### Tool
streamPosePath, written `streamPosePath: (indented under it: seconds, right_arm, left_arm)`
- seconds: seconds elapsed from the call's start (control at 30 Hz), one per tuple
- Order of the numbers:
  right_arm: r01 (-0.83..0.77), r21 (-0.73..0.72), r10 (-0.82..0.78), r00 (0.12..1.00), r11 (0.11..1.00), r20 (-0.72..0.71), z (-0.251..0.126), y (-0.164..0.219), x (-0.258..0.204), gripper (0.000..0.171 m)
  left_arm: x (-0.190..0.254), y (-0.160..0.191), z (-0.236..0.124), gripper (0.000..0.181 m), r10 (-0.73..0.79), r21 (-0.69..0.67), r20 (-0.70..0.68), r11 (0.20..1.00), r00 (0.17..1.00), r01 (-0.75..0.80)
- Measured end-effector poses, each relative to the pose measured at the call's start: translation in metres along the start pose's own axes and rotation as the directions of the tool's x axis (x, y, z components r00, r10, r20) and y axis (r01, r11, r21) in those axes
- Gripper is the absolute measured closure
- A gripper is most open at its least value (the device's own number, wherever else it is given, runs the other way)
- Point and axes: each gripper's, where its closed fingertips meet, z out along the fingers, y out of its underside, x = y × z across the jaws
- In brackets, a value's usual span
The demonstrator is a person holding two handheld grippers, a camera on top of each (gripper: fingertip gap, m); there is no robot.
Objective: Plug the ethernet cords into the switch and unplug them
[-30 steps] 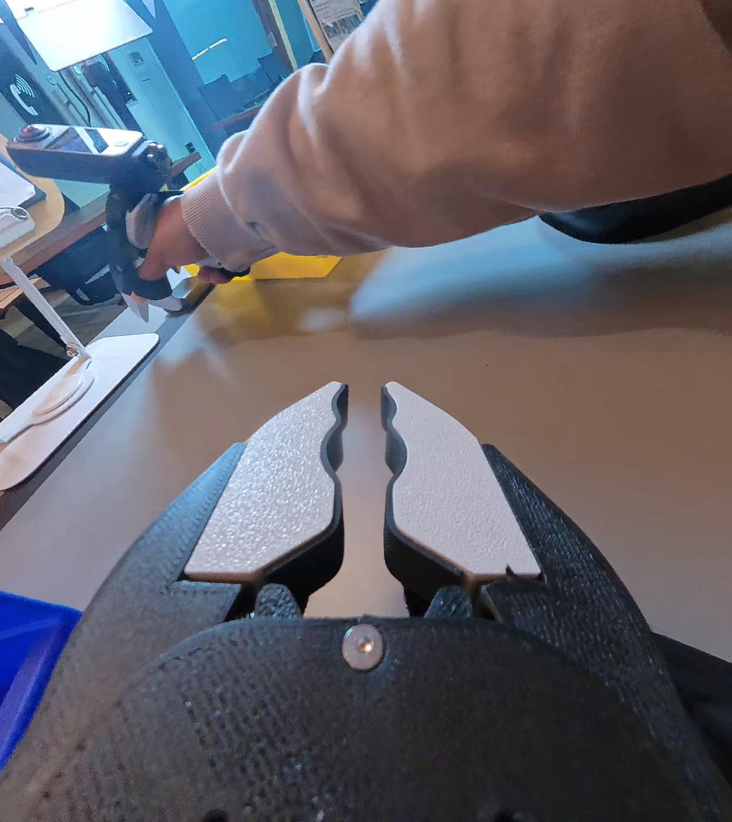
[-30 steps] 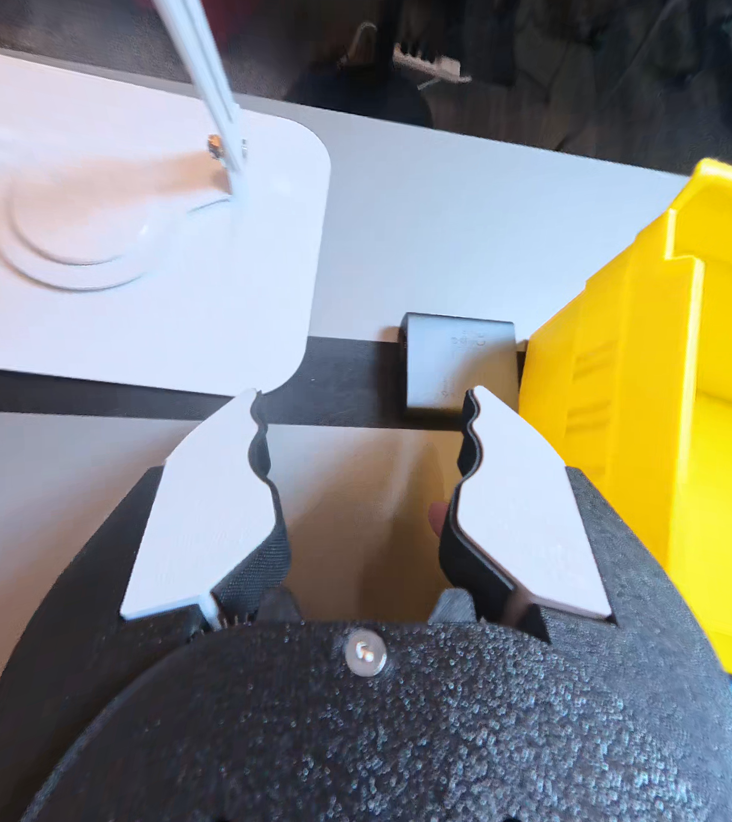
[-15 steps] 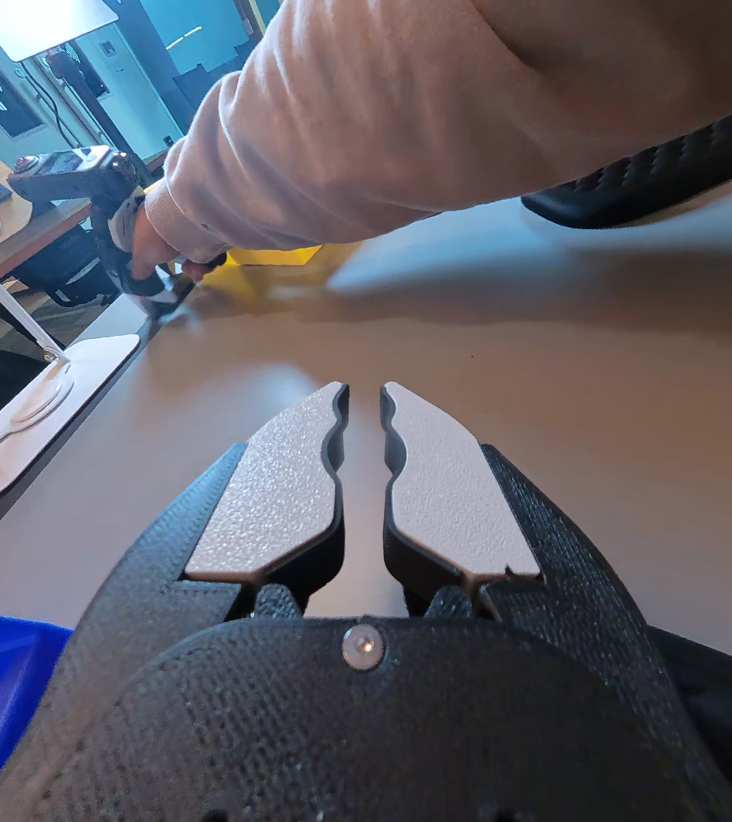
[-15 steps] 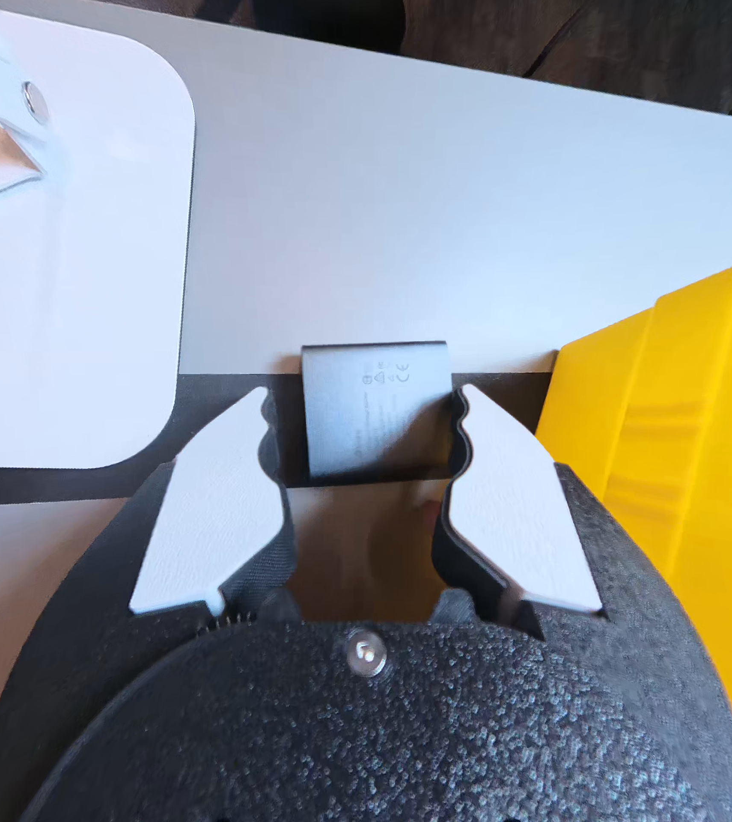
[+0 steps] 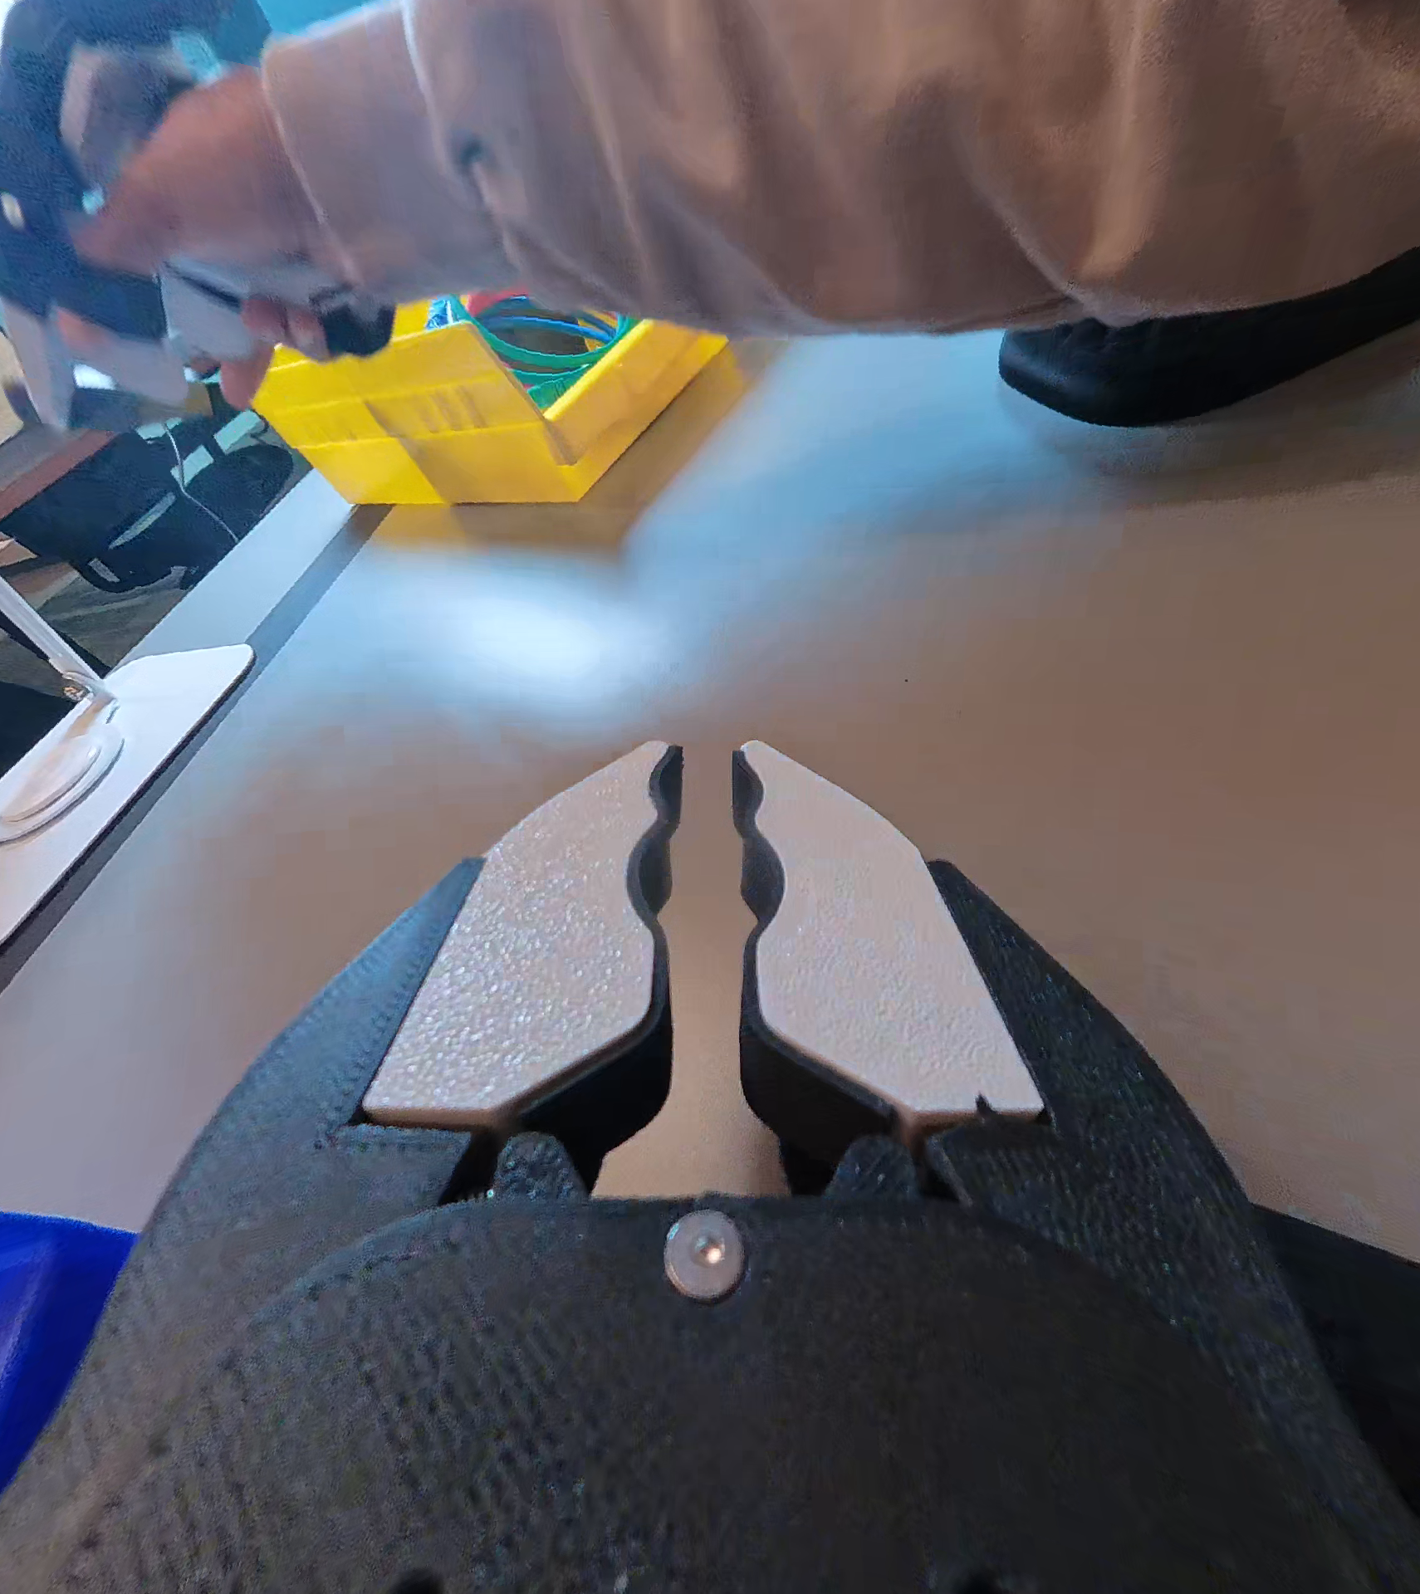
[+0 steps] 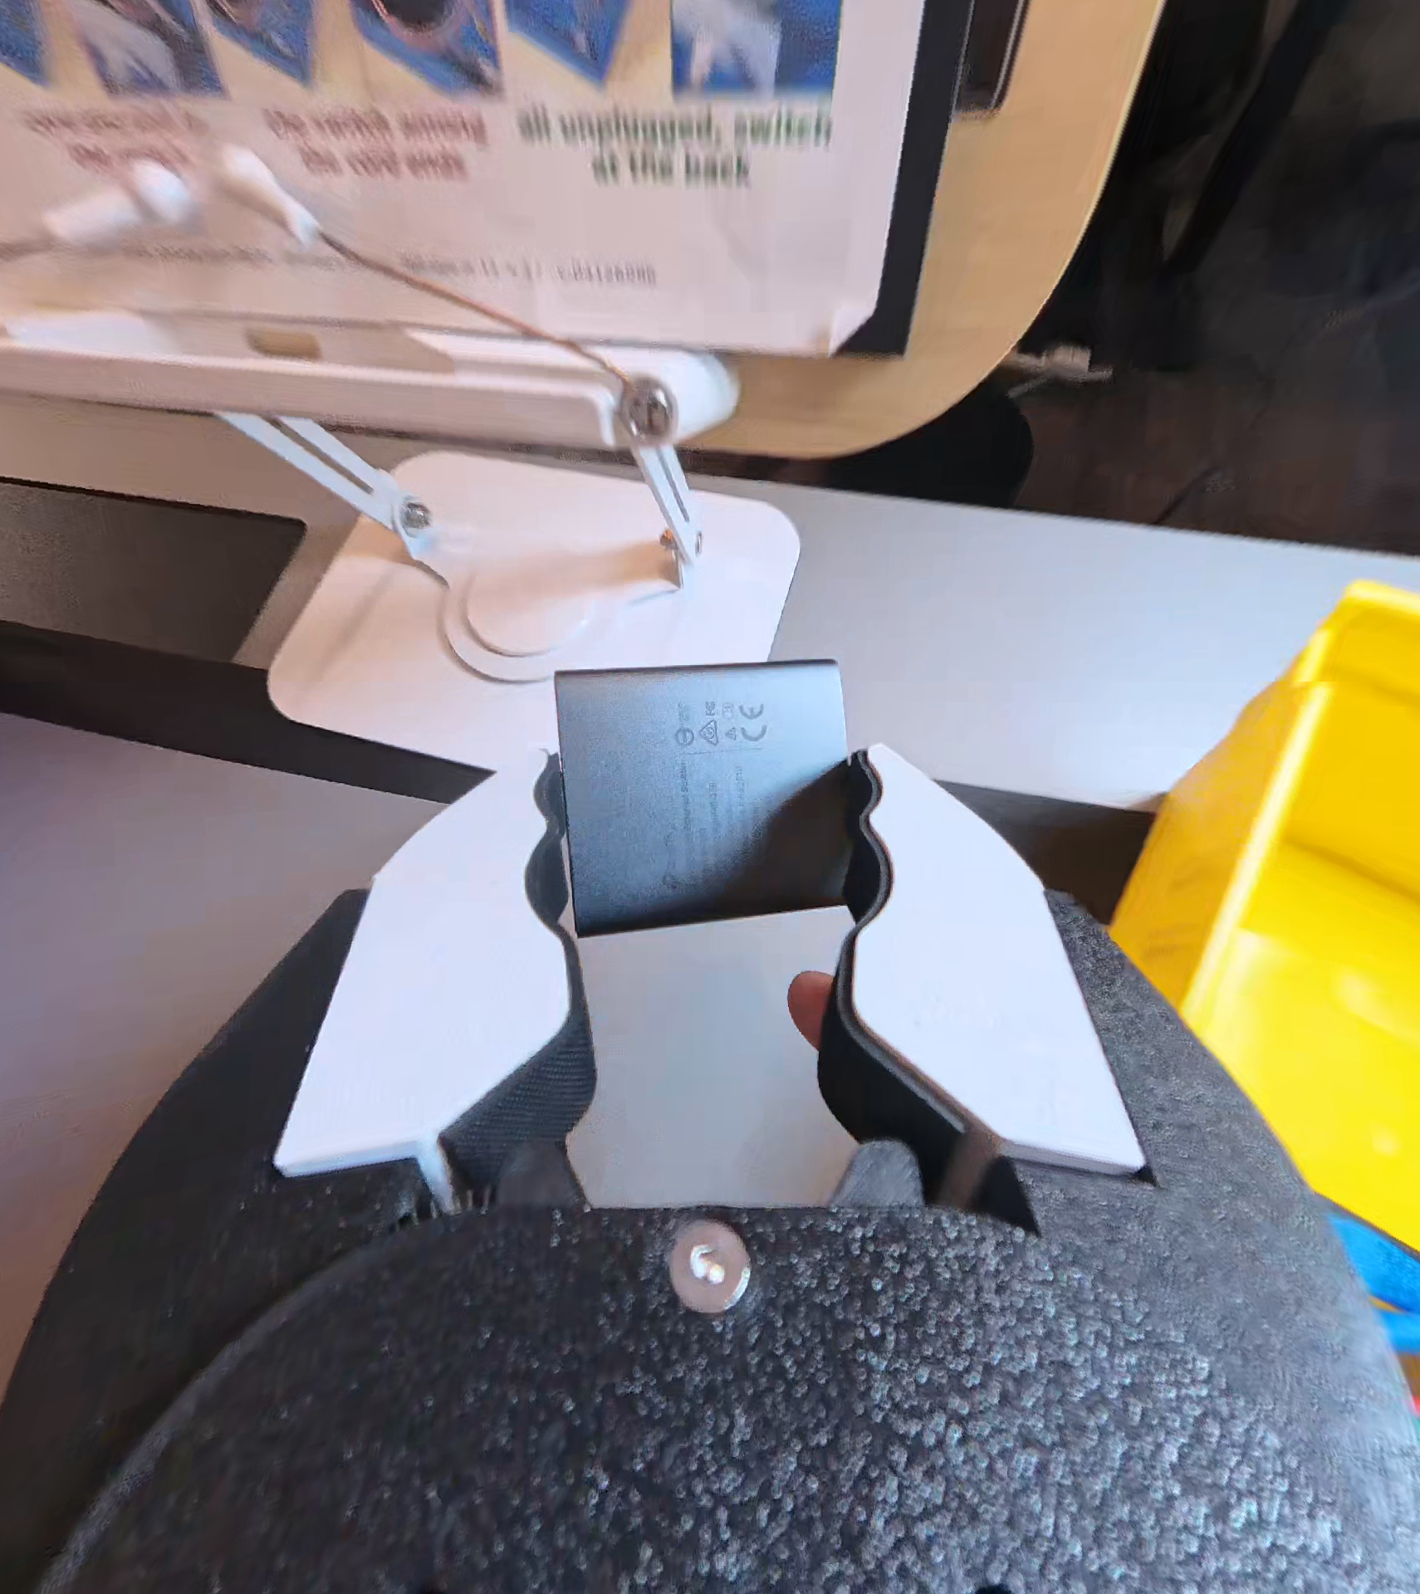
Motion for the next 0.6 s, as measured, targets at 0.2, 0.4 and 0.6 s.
streamPosePath:
  seconds: [0.2,0.4,0.6]
  right_arm:
    - [0.022,0.005,-0.021,0.991,1.000,-0.130,-0.056,-0.025,0.090,0.108]
    - [0.041,-0.206,-0.085,0.974,0.978,-0.211,-0.036,0.014,0.194,0.108]
    - [0.235,-0.415,-0.260,0.965,0.879,-0.004,0.002,0.057,0.210,0.108]
  left_arm:
    - [0.002,0.000,0.001,0.171,0.015,-0.005,0.002,1.000,1.000,-0.015]
    - [0.005,0.002,0.003,0.171,0.027,-0.018,-0.010,0.999,1.000,-0.027]
    - [0.005,0.007,0.006,0.171,-0.004,-0.029,-0.026,1.000,1.000,0.003]
